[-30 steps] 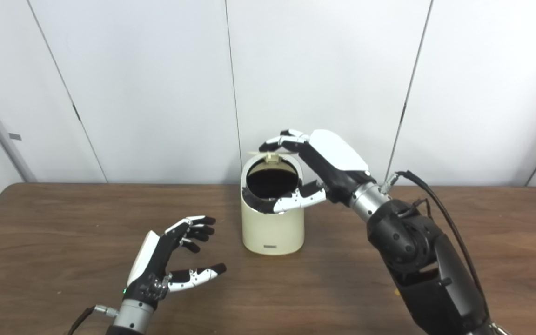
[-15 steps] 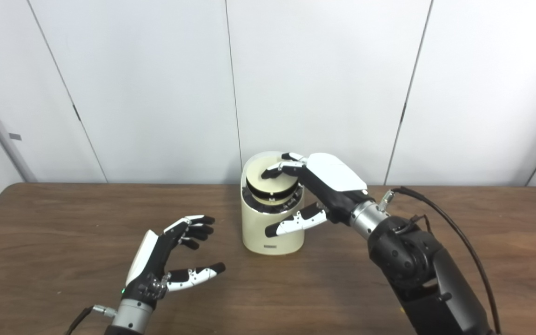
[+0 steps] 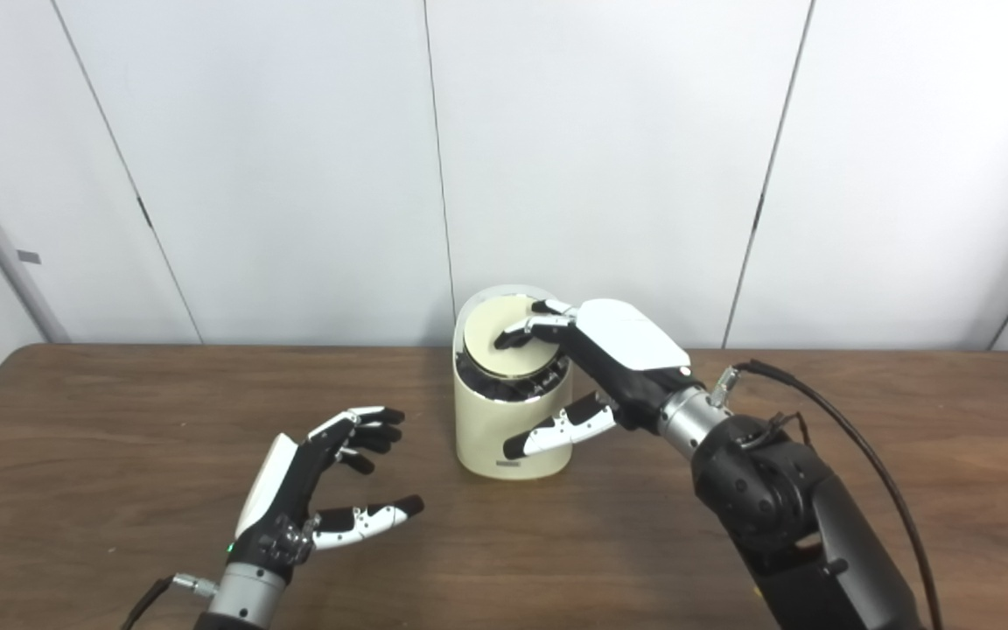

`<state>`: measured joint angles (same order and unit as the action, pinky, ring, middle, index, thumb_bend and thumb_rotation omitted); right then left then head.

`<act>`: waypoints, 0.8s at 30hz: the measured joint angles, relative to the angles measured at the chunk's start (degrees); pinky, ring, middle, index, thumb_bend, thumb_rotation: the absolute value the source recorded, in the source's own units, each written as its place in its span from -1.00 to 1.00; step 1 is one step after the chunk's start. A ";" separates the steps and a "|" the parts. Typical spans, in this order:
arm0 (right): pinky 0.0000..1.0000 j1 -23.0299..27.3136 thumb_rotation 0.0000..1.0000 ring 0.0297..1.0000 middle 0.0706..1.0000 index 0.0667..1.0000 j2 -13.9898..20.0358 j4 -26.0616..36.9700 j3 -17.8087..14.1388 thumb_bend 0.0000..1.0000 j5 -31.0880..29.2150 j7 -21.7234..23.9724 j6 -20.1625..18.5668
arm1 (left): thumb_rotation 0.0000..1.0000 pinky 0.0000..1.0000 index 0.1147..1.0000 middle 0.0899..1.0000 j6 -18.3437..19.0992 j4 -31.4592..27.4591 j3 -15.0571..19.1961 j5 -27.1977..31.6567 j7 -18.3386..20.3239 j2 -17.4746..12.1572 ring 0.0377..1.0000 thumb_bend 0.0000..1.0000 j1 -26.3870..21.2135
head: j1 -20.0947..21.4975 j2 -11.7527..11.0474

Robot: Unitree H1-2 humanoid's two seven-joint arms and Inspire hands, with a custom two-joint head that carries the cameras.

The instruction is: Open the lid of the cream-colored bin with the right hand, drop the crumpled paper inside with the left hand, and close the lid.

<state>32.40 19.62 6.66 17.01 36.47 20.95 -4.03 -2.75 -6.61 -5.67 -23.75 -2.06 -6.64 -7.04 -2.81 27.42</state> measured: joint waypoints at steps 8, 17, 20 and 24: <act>0.88 -0.88 -0.10 0.82 0.46 0.42 0.23 0.51 0.58 0.45 0.69 -0.24 1.02 | -0.82 0.18 0.42 0.34 0.32 -0.13 0.04 0.00 0.15 0.03 0.33 0.46 0.01 | -0.09 0.79; 0.86 -1.34 -0.08 0.78 0.40 0.39 1.89 0.53 2.80 0.47 5.01 -2.27 5.23 | -0.82 0.15 0.41 0.34 0.83 -1.31 0.02 -0.13 0.42 0.03 0.32 0.46 0.00 | -0.18 1.32; 0.87 -1.34 -0.07 0.80 0.41 0.40 1.87 0.51 3.18 0.50 5.91 -2.77 5.58 | -0.81 0.15 0.41 0.34 0.93 -1.31 0.04 -0.12 0.44 0.03 0.32 0.46 0.00 | -0.18 1.58; 0.88 -1.34 -0.05 0.81 0.43 0.41 1.88 0.57 3.46 0.51 6.40 -2.76 5.38 | -0.83 0.15 0.41 0.33 1.34 -1.47 0.05 -0.11 0.48 0.03 0.31 0.45 0.01 | -0.18 1.58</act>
<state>31.06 21.50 7.22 20.47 42.87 18.19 1.35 -1.41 -8.08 -5.62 -23.86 -1.58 -6.61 -7.03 -2.99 29.00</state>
